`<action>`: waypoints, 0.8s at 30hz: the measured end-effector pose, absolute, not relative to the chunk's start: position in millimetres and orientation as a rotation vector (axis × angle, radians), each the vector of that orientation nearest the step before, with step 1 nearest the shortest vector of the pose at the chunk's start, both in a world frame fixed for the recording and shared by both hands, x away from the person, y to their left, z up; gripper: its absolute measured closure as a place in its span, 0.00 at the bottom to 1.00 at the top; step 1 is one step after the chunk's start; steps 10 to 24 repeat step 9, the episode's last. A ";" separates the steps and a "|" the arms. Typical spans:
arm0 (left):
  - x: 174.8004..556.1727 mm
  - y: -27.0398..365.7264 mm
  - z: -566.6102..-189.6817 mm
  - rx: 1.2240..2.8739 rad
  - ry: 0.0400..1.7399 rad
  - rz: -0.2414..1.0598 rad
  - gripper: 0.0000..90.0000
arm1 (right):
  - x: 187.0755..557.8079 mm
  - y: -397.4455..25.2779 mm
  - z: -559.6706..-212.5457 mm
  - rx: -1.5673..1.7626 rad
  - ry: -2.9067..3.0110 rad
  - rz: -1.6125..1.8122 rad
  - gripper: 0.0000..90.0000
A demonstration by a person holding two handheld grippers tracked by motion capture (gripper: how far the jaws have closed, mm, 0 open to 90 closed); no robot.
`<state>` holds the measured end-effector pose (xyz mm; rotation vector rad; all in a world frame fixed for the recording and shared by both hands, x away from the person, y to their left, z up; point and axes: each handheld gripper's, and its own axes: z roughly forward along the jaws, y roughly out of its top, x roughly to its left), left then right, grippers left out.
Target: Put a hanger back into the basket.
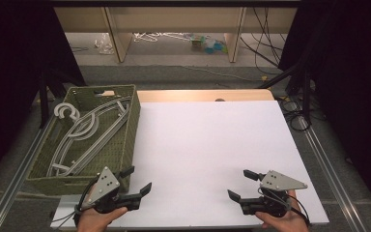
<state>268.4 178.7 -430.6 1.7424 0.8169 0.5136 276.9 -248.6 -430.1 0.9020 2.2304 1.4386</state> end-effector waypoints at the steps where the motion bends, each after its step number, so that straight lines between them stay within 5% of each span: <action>1: 268.4 178.7 -430.7 1.740 0.821 0.511 0.25 | 276.6 -249.2 -429.5 0.911 2.251 1.422 0.18; 24: 269.0 179.5 -430.5 1.745 0.821 0.509 0.24 | 278.6 -249.3 -431.0 0.893 2.231 1.425 0.19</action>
